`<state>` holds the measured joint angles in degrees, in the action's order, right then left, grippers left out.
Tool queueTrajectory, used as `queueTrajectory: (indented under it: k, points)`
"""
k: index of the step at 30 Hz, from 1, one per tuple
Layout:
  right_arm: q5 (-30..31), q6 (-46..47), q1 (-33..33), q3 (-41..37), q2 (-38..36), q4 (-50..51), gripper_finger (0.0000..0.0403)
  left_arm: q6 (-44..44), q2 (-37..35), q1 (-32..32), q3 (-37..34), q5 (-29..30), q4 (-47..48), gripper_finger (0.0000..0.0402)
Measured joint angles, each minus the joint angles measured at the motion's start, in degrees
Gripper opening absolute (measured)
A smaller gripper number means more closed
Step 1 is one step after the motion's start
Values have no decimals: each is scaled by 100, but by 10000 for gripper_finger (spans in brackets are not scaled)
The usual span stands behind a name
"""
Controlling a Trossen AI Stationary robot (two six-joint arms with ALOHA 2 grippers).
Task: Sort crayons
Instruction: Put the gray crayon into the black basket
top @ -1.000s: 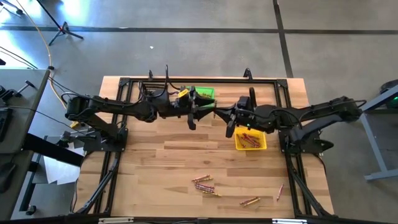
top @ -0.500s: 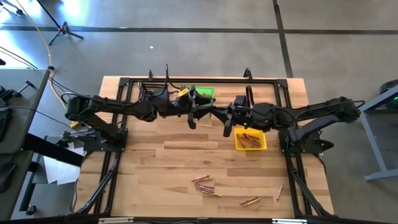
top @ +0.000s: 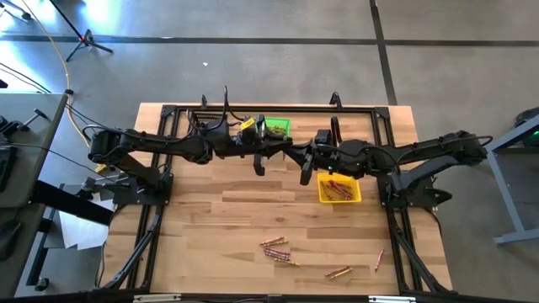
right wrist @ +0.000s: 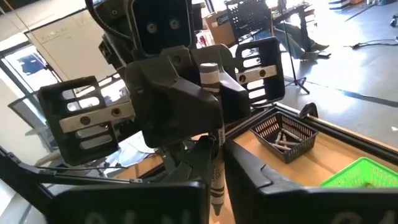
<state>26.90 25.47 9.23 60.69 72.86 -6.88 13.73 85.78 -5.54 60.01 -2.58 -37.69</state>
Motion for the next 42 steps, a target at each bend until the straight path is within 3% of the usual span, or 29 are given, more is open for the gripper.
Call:
queueTrajectory:
  k: [6, 9, 13, 18, 24, 30, 34, 38, 42]
  points:
    - [-100, 173, 7, 0, -112, 164, 74, -101, -82, -64, 0, 54, 266, 6]
    - [-121, 186, 21, 0, -298, 464, 99, -294, -331, -227, -2, 223, 973, 6]
    - [-167, 589, 60, 2, -554, 924, 108, -686, -852, -531, -2, 707, 2499, 6]
    - [-187, 923, 191, 2, -662, 1490, 109, -950, -1477, -959, -2, 1814, 4921, 7]
    - [-177, 970, 245, 0, -601, 1790, 110, -955, -1628, -1605, -121, 2805, 7130, 8]
    - [200, 1057, 240, 0, -563, 1812, 110, -935, -1622, -2571, -1077, 2855, 6544, 8]
    - [241, 1071, 240, 0, -528, 1819, 110, -432, -1620, -3110, -1647, 2862, 5978, 9]
    - [222, 1233, 240, 0, -490, 1827, 110, 236, -1622, -3465, -1883, 2864, 5664, 27]
    - [140, 1507, 259, 2, -455, 1964, 110, 265, -1626, -3646, -1919, 2864, 5498, 59]
